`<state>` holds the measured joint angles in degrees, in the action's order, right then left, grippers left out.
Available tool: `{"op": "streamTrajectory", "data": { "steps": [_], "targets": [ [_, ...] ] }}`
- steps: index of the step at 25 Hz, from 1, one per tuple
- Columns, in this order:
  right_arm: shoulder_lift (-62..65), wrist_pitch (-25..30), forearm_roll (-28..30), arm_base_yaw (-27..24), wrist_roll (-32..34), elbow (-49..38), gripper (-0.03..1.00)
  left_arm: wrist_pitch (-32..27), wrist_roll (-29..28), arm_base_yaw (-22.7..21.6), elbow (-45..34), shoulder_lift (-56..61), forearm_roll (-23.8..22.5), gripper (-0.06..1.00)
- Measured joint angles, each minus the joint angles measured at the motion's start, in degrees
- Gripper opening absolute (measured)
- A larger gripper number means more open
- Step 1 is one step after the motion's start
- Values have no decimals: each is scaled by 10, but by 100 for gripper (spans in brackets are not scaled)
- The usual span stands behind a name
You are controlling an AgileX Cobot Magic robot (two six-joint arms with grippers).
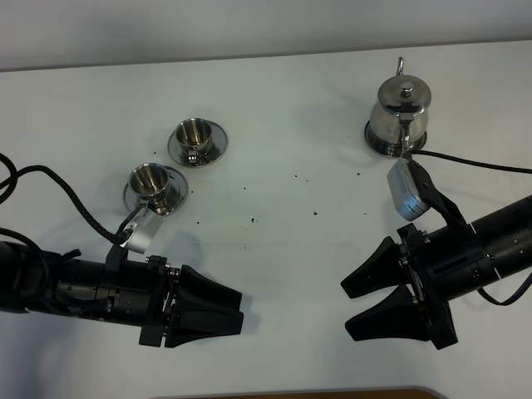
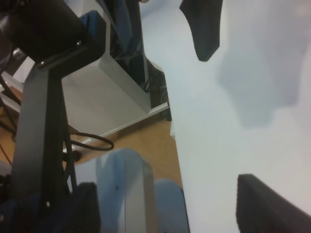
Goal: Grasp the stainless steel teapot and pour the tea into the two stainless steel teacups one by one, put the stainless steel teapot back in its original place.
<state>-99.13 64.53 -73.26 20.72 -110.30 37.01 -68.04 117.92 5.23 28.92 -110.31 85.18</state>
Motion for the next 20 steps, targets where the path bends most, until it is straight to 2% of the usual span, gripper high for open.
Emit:
{"op": "streamTrajectory", "data": {
  "steps": [20],
  "targets": [
    [0, 0, -1, 0, 0, 0, 58, 0, 1, 0, 0, 0, 0, 59]
  ]
}}
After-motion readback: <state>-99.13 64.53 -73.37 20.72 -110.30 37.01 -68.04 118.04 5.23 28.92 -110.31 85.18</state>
